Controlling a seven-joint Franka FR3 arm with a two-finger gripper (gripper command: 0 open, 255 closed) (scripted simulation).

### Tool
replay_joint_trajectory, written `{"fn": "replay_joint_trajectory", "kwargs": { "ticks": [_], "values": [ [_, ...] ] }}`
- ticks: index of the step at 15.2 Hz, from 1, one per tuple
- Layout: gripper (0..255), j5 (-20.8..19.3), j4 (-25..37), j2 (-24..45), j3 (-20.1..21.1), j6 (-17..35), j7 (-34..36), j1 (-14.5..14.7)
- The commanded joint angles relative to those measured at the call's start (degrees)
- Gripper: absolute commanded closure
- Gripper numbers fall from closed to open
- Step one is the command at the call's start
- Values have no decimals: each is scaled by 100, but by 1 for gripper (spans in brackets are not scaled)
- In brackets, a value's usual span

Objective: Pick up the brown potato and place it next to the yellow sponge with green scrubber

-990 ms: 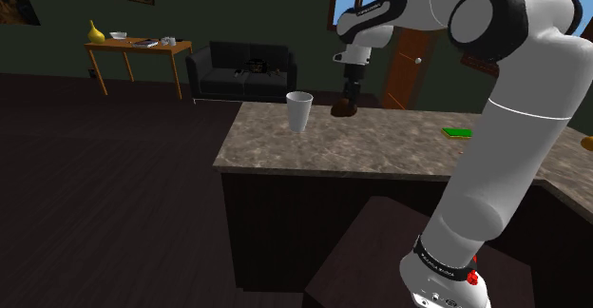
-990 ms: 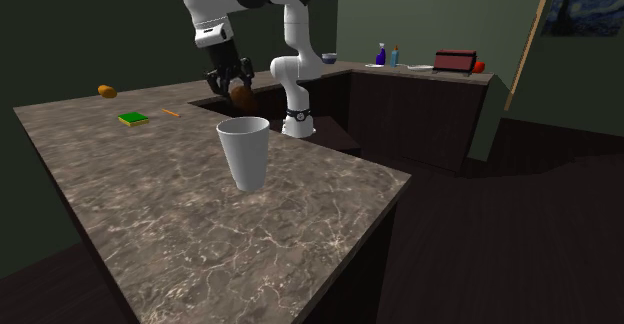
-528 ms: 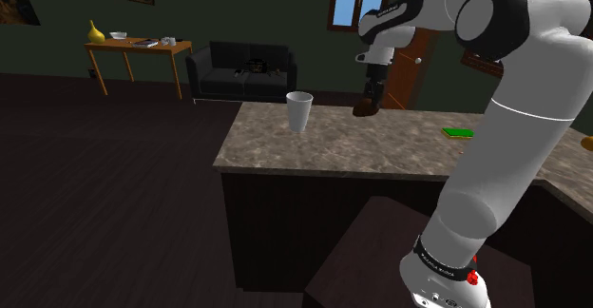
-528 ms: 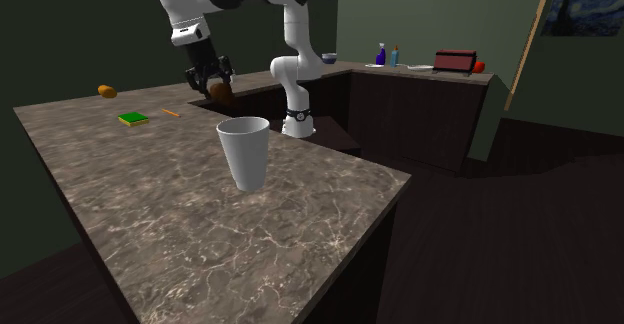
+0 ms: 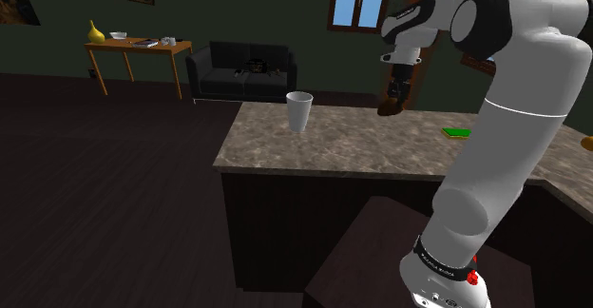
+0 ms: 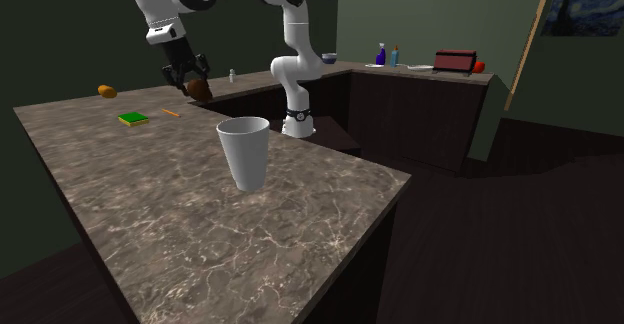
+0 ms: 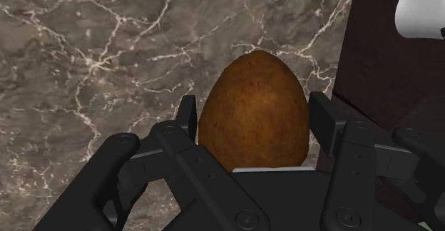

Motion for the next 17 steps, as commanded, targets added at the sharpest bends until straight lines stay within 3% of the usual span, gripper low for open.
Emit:
{"fn": "replay_joint_trajectory", "kwargs": {
  "ticks": [1,9,17],
  "values": [
    [255,5,91,117,-135,-19,-317,-165],
    [255,307,905,967,-564,-257,-1633,-1007],
    [255,869,2268,2184,-680,-699,-2885,-2262]
  ]
}}
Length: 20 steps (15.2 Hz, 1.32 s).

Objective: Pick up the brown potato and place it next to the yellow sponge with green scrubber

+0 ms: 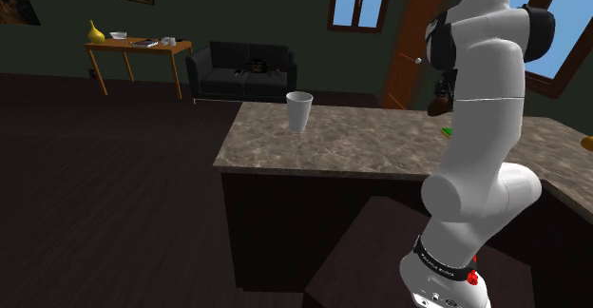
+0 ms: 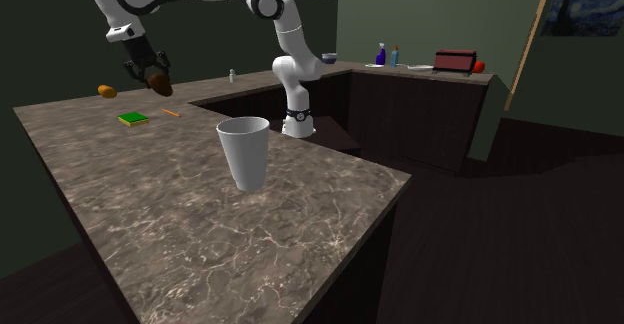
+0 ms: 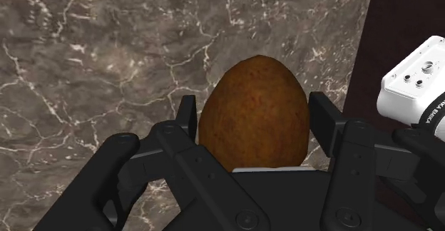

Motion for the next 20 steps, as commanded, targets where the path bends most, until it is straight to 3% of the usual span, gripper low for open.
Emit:
{"fn": "replay_joint_trajectory", "kwargs": {
  "ticks": [1,2,20],
  "values": [
    [255,188,446,387,22,-130,-310,-394],
    [255,293,762,620,43,-242,-480,-655],
    [255,503,-284,898,195,991,-574,-564]
  ]
}}
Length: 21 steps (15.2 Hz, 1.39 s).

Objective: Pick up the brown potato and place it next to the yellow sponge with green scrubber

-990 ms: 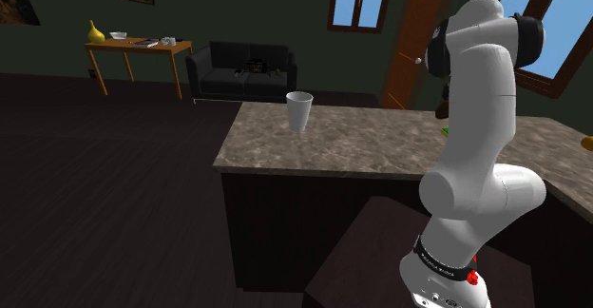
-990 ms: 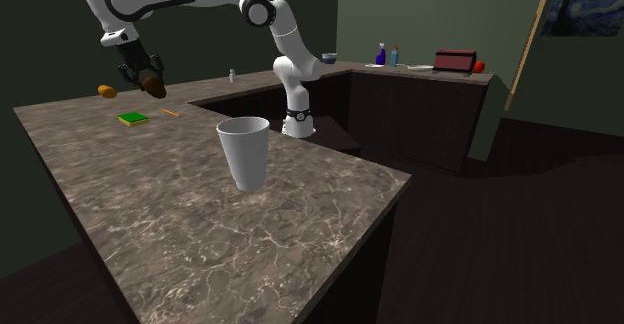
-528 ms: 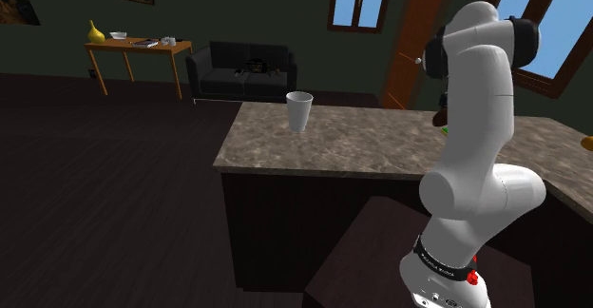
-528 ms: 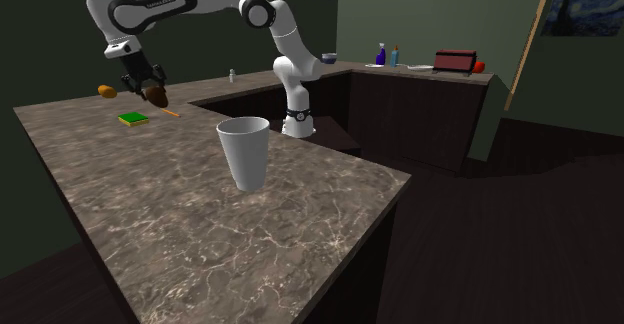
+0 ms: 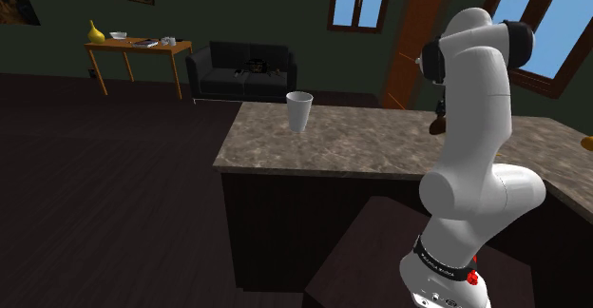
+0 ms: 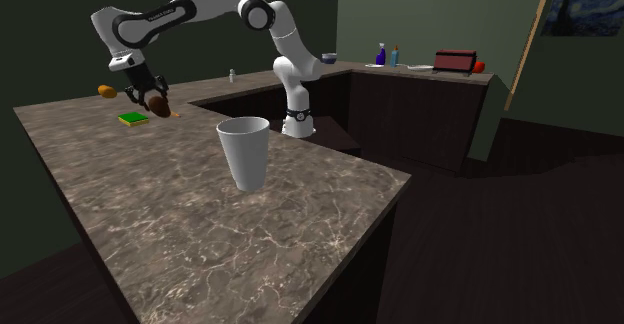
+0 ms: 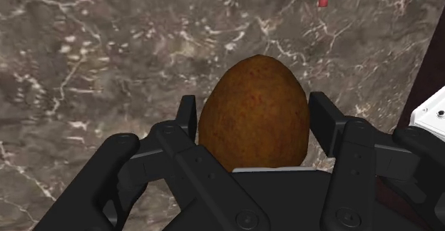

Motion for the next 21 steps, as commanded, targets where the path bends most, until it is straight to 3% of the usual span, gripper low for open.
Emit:
{"fn": "replay_joint_trajectory", "kwargs": {
  "ticks": [1,7,14,15,21],
  "values": [
    [255,39,-102,50,26,141,-13,3],
    [255,153,-304,215,103,473,-63,-22],
    [255,154,-302,216,103,472,-64,-22],
    [0,154,-299,216,104,469,-63,-23],
    [0,126,-125,199,88,290,-40,-47]
  ]
}}
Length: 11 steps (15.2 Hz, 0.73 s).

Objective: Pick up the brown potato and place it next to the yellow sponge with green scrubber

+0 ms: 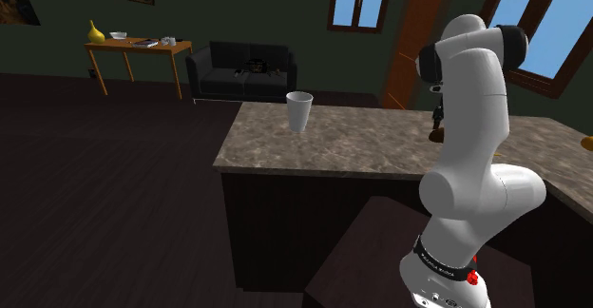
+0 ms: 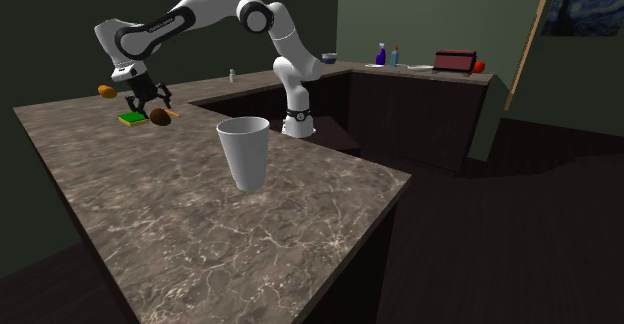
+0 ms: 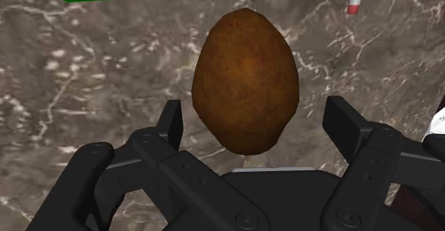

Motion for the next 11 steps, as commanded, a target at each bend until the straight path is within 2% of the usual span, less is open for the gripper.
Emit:
{"fn": "replay_joint_trajectory", "kwargs": {
  "ticks": [1,3,11],
  "values": [
    [0,-40,267,-30,-22,-280,42,-32],
    [0,-66,637,-25,-34,-624,76,-104],
    [0,-66,637,-25,-33,-624,76,-105]
  ]
}}
